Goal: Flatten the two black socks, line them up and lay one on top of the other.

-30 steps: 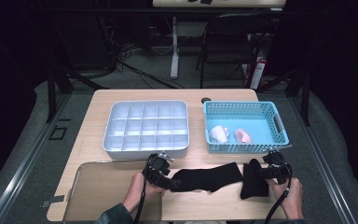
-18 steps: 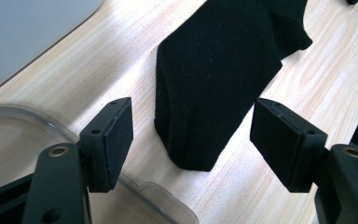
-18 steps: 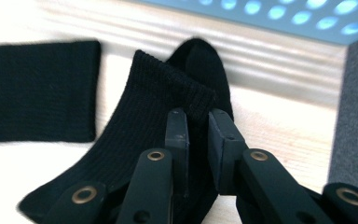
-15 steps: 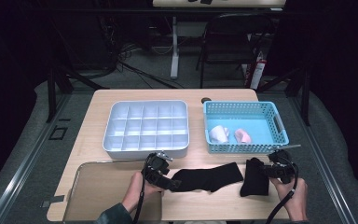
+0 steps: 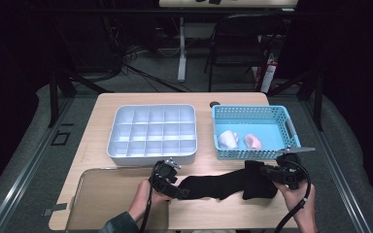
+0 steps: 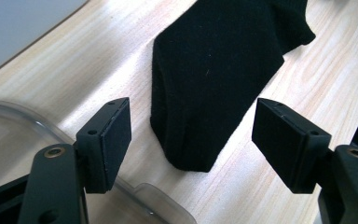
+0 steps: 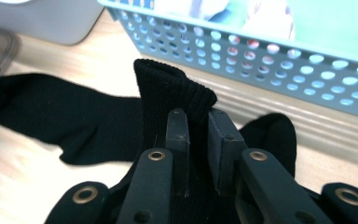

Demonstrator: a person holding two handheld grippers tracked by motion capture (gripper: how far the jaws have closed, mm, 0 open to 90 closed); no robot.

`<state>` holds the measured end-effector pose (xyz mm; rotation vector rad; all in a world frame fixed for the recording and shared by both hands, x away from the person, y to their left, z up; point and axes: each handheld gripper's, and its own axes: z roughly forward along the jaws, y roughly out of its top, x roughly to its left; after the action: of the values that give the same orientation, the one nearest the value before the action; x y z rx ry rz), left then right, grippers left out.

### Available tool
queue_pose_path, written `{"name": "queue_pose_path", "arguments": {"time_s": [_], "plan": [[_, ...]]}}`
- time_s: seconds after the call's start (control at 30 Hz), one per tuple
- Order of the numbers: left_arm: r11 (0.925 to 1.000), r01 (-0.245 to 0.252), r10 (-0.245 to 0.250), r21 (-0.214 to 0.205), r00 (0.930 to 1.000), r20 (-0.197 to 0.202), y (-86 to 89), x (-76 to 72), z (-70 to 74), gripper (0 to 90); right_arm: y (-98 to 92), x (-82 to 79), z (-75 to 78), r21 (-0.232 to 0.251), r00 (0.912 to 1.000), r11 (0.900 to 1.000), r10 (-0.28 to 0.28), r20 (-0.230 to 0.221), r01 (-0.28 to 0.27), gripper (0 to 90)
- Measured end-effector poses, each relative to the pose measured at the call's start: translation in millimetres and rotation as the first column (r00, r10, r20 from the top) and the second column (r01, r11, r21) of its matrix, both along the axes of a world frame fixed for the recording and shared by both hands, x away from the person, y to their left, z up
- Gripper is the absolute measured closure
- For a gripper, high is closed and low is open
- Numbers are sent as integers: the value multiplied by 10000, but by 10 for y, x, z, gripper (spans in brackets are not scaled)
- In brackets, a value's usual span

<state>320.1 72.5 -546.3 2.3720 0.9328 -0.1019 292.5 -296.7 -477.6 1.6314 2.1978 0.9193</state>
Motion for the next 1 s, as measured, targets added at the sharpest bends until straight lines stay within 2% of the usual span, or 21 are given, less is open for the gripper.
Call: {"name": "queue_pose_path", "arguments": {"time_s": [0.03, 0.13, 0.2, 0.23, 0.33, 0.43, 0.5, 0.53, 0.63, 0.8, 1.0], "plan": [[10000, 15, -15, 21, 10000, -18, -6, -1, -8, 285, 9, 41, -46, 144, 10000, 9999, -6, -15, 7, 799], [9999, 74, -73, 68, 9999, -83, -14, 1, -22, 284, 44, 198, -262, -146, 9982, 9999, 58, -592, -66, 793], [10000, 61, -60, 56, 9999, -87, -15, -1, -27, 285, 26, 311, -442, -613, 9929, 9981, -105, -1188, 33, 771], [10000, 56, -55, 56, 9999, -100, -15, -1, -28, 284, 0, 338, -495, -540, 9905, 9985, -198, -1362, 125, 741], [10000, 27, -26, 62, 9999, -106, -10, 2, -30, 284, -128, 322, -490, -429, 9878, 9985, -405, -1505, 344, 646], [10000, 51, -51, 56, 10000, -62, -8, -1, -23, 285, -280, 216, -411, -169, 9884, 9968, -801, -1288, 785, 569], [9999, 71, -71, 72, 10000, -67, -11, -4, -21, 285, -384, 147, -399, -138, 9844, 9943, -1069, -1398, 1060, 553], [9999, 78, -78, 95, 9999, -78, -14, -4, -22, 285, -438, 123, -411, -122, 9800, 9928, -1192, -1594, 1188, 540], [10000, 64, -63, 67, 9999, -110, -19, -5, -28, 285, -511, 82, -474, -184, 9691, 9892, -1458, -1988, 1451, 533], [10000, 43, -43, 56, 10000, -76, -10, -2, -23, 285, -484, 61, -595, -626, 9508, 9841, -1765, -2544, 1660, 563], [9999, 104, -103, 80, 9999, -114, -25, -11, -32, 294, -511, 51, -678, -636, 9398, 9845, -1749, -2937, 1633, 681]]}}
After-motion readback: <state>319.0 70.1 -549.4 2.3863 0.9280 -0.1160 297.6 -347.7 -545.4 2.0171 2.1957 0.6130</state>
